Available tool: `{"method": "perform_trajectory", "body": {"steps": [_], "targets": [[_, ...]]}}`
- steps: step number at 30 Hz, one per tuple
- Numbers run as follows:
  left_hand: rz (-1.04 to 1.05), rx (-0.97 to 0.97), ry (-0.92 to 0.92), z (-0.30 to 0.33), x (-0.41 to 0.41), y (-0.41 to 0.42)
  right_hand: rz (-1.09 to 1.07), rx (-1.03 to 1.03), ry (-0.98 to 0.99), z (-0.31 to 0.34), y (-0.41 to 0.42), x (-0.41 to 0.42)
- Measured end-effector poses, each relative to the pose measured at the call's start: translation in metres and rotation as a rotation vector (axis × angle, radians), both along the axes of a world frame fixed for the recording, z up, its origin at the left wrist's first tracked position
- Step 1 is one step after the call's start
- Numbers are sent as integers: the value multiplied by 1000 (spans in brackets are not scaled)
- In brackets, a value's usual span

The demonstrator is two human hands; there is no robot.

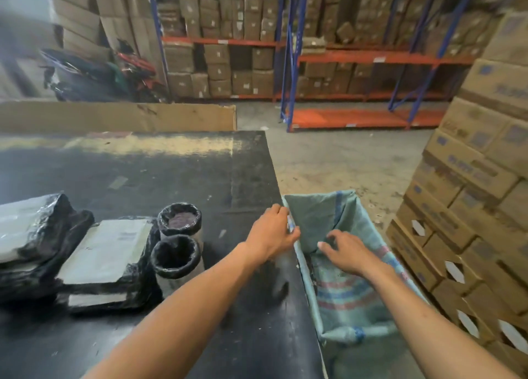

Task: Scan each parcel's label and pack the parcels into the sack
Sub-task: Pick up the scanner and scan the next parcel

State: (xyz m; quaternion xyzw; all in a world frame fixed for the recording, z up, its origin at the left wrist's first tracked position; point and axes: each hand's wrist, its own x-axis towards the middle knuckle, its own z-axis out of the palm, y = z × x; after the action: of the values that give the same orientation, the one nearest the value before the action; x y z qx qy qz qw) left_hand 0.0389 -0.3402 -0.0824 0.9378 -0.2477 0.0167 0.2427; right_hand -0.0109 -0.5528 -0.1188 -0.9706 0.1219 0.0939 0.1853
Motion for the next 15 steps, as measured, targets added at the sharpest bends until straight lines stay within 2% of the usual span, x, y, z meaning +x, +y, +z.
{"method": "perform_trajectory", "body": {"steps": [7, 11, 15], "targets": [[101, -105, -191, 94, -6, 115, 72, 23, -249, 85, 99, 2], [253, -119, -219, 100, -11, 201, 145, 54, -364, 113, 171, -4], [400, -40, -120, 79, -21, 276, 253, 59, -405, 131, 250, -23]]}}
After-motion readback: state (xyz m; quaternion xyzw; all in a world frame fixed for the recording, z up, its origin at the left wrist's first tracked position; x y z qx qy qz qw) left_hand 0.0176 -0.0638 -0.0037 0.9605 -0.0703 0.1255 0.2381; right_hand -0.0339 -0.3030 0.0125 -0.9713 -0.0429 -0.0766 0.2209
